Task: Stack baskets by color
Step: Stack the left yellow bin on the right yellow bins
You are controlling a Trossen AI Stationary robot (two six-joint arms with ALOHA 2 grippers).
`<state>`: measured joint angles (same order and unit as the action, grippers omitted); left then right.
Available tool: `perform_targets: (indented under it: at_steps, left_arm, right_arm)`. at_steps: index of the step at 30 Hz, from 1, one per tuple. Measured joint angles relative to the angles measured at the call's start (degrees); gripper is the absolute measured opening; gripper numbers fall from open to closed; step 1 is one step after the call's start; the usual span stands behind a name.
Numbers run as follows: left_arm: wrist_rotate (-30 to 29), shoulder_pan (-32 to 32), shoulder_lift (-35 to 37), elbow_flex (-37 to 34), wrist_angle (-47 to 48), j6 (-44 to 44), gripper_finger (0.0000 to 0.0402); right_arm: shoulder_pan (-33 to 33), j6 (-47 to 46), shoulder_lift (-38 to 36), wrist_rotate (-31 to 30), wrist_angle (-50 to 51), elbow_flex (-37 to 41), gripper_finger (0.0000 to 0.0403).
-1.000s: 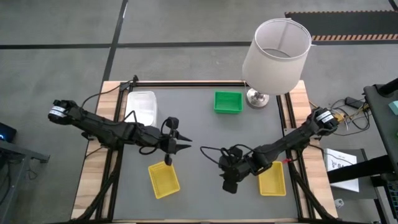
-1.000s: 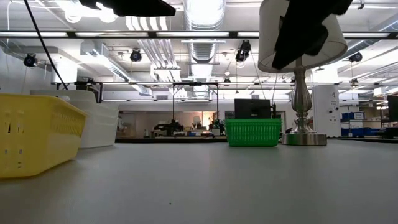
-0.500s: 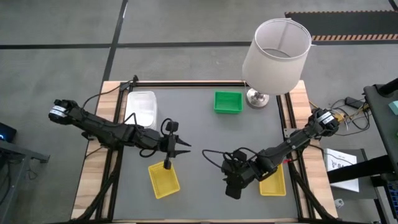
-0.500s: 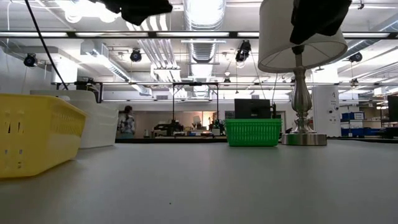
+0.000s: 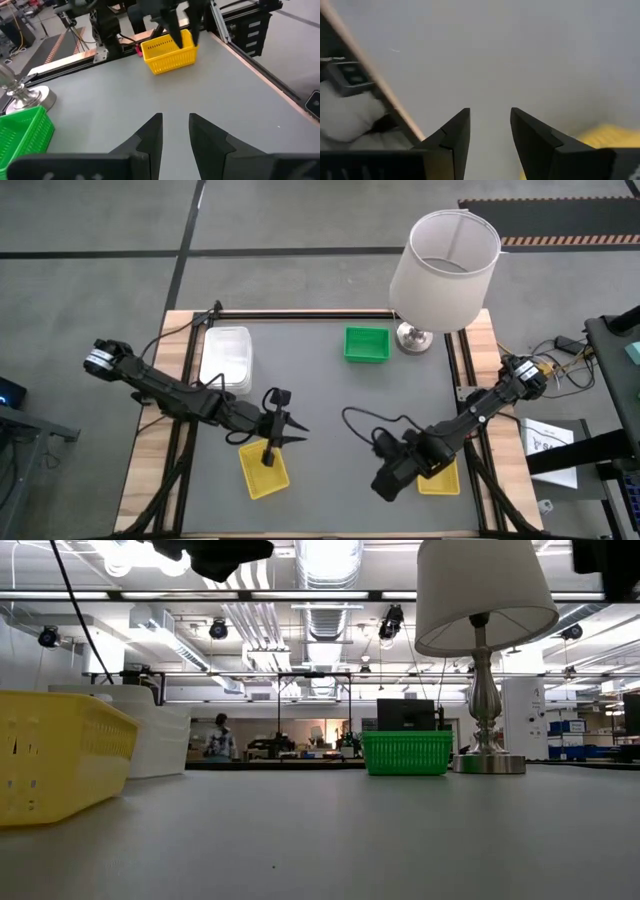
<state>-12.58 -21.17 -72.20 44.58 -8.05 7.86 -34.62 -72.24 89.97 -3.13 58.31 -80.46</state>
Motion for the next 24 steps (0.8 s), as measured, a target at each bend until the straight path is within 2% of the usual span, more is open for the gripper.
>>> perform_targets:
  at_steps: [5,9,11,15,18,24]
  left_arm:
    - [0.0,0.0,-0.2,0.0,-0.2,-0.5,0.0079]
    - [-0.4,-1.5,-0.2,1.7,2.4,-10.3,0.0079]
    - [-0.4,-3.9,-0.6,4.1,9.6,-16.8,0.0079]
    - [0.3,-10.5,-3.1,10.7,35.0,-33.0,0.0079]
    - [3.6,-14.2,-6.2,16.3,49.3,-45.7,0.0079]
    - [14.5,-17.2,-13.8,23.6,62.6,-58.8,0.0079]
  right_arm:
    - [0.0,-1.1,0.0,2.5,5.7,0.1,0.0132]
    - [0.0,3.1,0.0,0.4,5.3,0.1,0.0130]
    - [0.0,5.7,0.0,-1.6,5.2,0.1,0.0130]
    - [0.0,12.5,0.0,-5.7,5.3,0.2,0.0132]
    - [0.8,17.2,0.0,-7.8,5.4,0.2,0.0134]
    - [3.6,23.3,0.0,-11.9,5.3,0.2,0.0130]
